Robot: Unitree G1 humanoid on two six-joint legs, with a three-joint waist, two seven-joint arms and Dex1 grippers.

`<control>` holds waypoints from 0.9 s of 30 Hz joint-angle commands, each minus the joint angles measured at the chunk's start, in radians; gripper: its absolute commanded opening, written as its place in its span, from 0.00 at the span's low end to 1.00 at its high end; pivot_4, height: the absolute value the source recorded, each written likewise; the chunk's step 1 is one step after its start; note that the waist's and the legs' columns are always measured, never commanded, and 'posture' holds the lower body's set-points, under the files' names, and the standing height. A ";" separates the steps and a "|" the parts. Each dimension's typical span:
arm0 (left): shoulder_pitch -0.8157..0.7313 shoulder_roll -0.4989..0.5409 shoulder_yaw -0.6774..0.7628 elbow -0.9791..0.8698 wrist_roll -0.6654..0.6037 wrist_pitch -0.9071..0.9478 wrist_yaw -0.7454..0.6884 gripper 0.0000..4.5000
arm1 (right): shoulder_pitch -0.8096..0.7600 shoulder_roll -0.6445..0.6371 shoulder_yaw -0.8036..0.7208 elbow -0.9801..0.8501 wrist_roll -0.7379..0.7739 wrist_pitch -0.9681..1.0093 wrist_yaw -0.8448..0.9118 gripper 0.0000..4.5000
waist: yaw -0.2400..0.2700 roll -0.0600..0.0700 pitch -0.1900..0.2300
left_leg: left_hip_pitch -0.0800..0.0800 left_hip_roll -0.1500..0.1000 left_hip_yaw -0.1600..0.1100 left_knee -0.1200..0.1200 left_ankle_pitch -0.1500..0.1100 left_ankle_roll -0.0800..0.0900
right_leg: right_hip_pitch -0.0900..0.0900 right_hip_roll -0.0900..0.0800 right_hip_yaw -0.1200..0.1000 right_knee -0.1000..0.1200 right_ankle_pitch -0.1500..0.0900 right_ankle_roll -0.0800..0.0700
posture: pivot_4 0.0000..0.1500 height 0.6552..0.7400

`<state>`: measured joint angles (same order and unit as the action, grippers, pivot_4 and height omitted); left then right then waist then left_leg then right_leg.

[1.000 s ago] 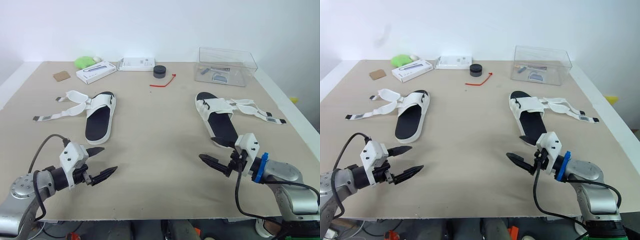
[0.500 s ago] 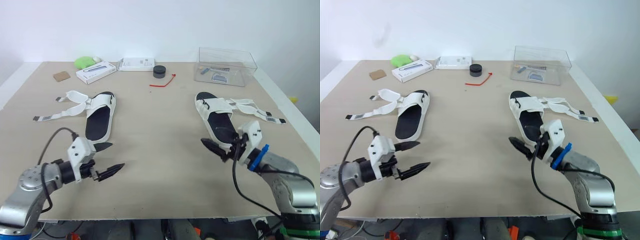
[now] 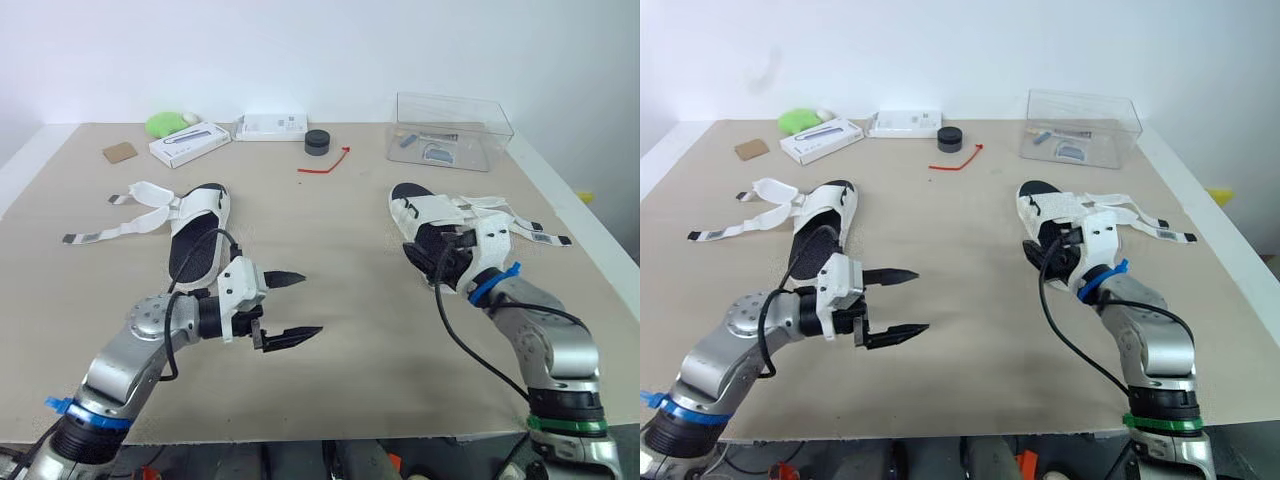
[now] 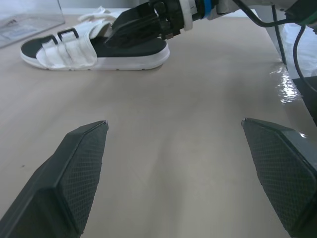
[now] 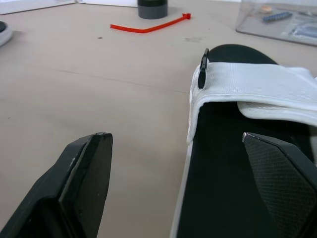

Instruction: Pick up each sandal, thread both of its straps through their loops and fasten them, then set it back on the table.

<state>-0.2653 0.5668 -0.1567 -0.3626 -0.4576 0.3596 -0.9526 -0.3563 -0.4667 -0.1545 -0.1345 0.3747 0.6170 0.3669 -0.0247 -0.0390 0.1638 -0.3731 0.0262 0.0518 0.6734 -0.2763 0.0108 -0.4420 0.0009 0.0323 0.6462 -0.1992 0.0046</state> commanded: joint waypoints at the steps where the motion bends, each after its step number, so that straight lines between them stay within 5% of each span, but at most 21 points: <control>1: -0.024 -0.011 0.009 0.006 -0.009 -0.008 -0.011 0.99 | -0.045 0.021 -0.014 0.035 -0.021 -0.012 -0.041 1.00 | 0.001 0.000 0.000 | 0.000 0.000 0.000 0.000 0.000 0.000 | 0.000 0.000 0.000 0.000 0.000 0.000 | 1.00 1.00; 20: 0.006 -0.122 0.065 -0.041 -0.020 0.054 0.200 0.99 | -0.256 0.094 0.021 0.419 -0.143 -0.223 -0.031 1.00 | -0.004 0.000 0.000 | 0.001 0.000 0.001 0.000 0.000 0.000 | 0.000 0.000 0.002 0.000 0.004 -0.005 | 1.00 1.00; 27: 0.028 -0.109 0.071 -0.064 -0.016 0.059 0.224 1.00 | -0.294 0.099 0.022 0.503 -0.160 -0.298 -0.012 0.46 | -0.005 0.000 0.000 | 0.002 -0.001 0.002 0.000 0.000 0.000 | 0.000 -0.001 0.002 0.000 0.004 -0.004 | 1.00 1.00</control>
<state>-0.2375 0.4521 -0.1028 -0.3762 -0.4756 0.4225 -0.7324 -0.6184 -0.3649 -0.1254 0.3750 0.2190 0.3499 0.3485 -0.0297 -0.0389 0.1638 -0.3716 0.0256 0.0540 0.6734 -0.2763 0.0107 -0.4424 0.0000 0.0347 0.6461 -0.1952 0.0008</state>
